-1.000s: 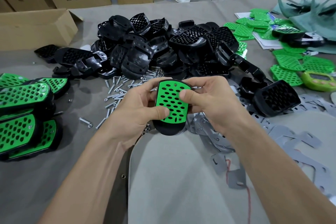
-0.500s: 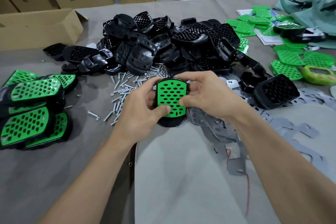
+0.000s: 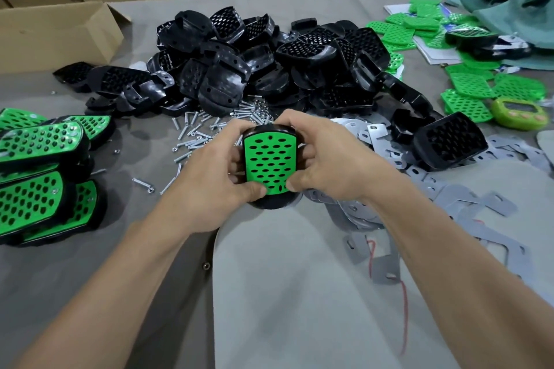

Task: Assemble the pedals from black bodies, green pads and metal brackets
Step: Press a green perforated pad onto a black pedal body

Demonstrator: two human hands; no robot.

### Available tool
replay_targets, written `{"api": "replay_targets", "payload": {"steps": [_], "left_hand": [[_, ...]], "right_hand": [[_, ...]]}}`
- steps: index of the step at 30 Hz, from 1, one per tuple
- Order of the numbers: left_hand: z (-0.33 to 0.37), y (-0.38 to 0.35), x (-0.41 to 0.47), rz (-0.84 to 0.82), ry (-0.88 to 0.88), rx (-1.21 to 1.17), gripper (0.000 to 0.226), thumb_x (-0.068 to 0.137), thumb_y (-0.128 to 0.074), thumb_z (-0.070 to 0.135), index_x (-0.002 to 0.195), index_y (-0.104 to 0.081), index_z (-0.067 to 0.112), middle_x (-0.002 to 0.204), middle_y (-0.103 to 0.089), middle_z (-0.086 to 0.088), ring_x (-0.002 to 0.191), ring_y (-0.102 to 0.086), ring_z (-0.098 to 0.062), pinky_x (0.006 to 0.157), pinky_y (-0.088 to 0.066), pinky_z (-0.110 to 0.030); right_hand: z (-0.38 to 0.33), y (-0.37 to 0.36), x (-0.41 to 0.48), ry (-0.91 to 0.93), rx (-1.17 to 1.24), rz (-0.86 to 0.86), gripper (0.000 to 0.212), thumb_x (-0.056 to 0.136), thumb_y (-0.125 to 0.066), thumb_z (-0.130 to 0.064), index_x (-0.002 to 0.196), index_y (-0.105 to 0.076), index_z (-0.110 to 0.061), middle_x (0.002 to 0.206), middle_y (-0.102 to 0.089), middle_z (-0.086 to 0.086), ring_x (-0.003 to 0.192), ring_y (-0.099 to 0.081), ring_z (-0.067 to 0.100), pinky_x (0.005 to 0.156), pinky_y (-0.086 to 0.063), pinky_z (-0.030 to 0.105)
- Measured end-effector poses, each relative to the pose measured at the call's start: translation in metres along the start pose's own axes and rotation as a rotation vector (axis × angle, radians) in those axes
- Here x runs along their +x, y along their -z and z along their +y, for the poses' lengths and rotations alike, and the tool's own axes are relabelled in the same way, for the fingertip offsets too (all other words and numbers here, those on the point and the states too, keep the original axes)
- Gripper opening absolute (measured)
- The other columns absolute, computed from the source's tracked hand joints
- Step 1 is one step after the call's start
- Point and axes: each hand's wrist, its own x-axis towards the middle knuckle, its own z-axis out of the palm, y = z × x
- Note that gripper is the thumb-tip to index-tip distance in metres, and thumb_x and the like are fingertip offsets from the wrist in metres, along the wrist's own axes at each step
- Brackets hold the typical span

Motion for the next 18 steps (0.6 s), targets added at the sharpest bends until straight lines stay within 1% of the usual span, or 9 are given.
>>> {"api": "replay_targets", "payload": {"steps": [2, 5, 7, 8, 11, 13, 15, 16, 18], "left_hand": [[-0.001, -0.003, -0.001, 0.035, -0.007, -0.026, 0.085, 0.067, -0.087, -0.003, 0.104, -0.049, 0.063, 0.096, -0.075, 0.017, 0.084, -0.075, -0.009, 0.073, -0.062, -0.027], [-0.003, -0.007, -0.002, 0.077, -0.017, -0.102, 0.071, 0.062, -0.085, 0.001, 0.107, -0.055, 0.048, 0.092, -0.078, 0.009, 0.082, -0.077, -0.013, 0.071, -0.062, -0.028], [-0.003, -0.010, -0.003, 0.085, -0.015, -0.185, 0.072, 0.064, -0.085, -0.010, 0.111, -0.058, 0.036, 0.091, -0.079, 0.006, 0.081, -0.077, -0.013, 0.067, -0.059, -0.023], [-0.004, -0.011, -0.004, 0.088, -0.012, -0.248, 0.073, 0.064, -0.083, -0.017, 0.113, -0.058, 0.031, 0.091, -0.079, 0.005, 0.081, -0.077, -0.013, 0.067, -0.058, -0.021], [-0.008, -0.014, -0.006, 0.153, -0.010, -0.496, 0.069, 0.059, -0.078, -0.017, 0.115, -0.060, 0.018, 0.091, -0.080, 0.000, 0.081, -0.077, -0.016, 0.068, -0.060, -0.025], [-0.010, -0.017, -0.006, 0.190, 0.004, -0.682, 0.066, 0.058, -0.073, -0.017, 0.117, -0.058, 0.009, 0.093, -0.080, -0.005, 0.082, -0.077, -0.020, 0.070, -0.062, -0.030], [-0.011, -0.019, -0.007, 0.193, 0.029, -0.838, 0.061, 0.063, -0.068, -0.018, 0.119, -0.057, 0.002, 0.094, -0.079, -0.007, 0.084, -0.076, -0.021, 0.073, -0.062, -0.032], [-0.011, -0.021, -0.007, 0.190, 0.046, -0.893, 0.057, 0.065, -0.066, -0.018, 0.118, -0.058, 0.000, 0.093, -0.078, -0.007, 0.085, -0.076, -0.021, 0.075, -0.062, -0.032], [-0.009, -0.022, -0.007, 0.194, 0.073, -0.941, 0.052, 0.066, -0.066, -0.017, 0.116, -0.060, -0.004, 0.093, -0.078, -0.009, 0.085, -0.075, -0.021, 0.076, -0.061, -0.031]], "right_hand": [[0.000, -0.002, 0.001, 0.001, 0.027, 0.031, 0.058, 0.057, -0.079, 0.007, 0.094, -0.060, -0.033, 0.090, -0.072, 0.003, 0.079, -0.076, 0.028, 0.069, -0.062, 0.054], [-0.001, -0.003, 0.001, 0.013, -0.001, 0.080, 0.048, 0.052, -0.079, 0.001, 0.090, -0.064, -0.025, 0.087, -0.073, 0.004, 0.077, -0.075, 0.035, 0.068, -0.062, 0.054], [0.000, -0.002, -0.002, 0.016, 0.075, 0.085, 0.046, 0.055, -0.081, 0.006, 0.088, -0.068, -0.023, 0.086, -0.075, 0.004, 0.079, -0.076, 0.031, 0.070, -0.063, 0.052], [0.000, -0.002, -0.004, 0.017, 0.154, 0.072, 0.047, 0.057, -0.081, 0.011, 0.089, -0.070, -0.023, 0.088, -0.076, 0.004, 0.081, -0.077, 0.027, 0.072, -0.063, 0.048], [0.000, -0.011, -0.007, 0.040, 0.389, 0.092, 0.051, 0.064, -0.077, 0.020, 0.102, -0.074, -0.014, 0.095, -0.079, 0.004, 0.087, -0.076, 0.018, 0.075, -0.061, 0.033], [-0.002, -0.016, -0.004, 0.070, 0.447, 0.153, 0.049, 0.067, -0.079, 0.011, 0.108, -0.075, -0.015, 0.106, -0.078, 0.000, 0.101, -0.073, 0.012, 0.089, -0.058, 0.034], [-0.005, -0.018, -0.002, 0.075, 0.390, 0.175, 0.038, 0.071, -0.081, -0.009, 0.107, -0.080, -0.022, 0.121, -0.073, -0.007, 0.118, -0.065, 0.005, 0.103, -0.052, 0.039], [-0.006, -0.018, -0.002, 0.067, 0.355, 0.177, 0.031, 0.074, -0.080, -0.017, 0.104, -0.081, -0.024, 0.121, -0.073, -0.009, 0.119, -0.064, 0.004, 0.104, -0.051, 0.041], [-0.008, -0.022, -0.004, 0.070, 0.302, 0.193, 0.021, 0.079, -0.075, -0.023, 0.100, -0.080, -0.024, 0.104, -0.078, -0.005, 0.103, -0.073, 0.012, 0.094, -0.058, 0.047]]}}
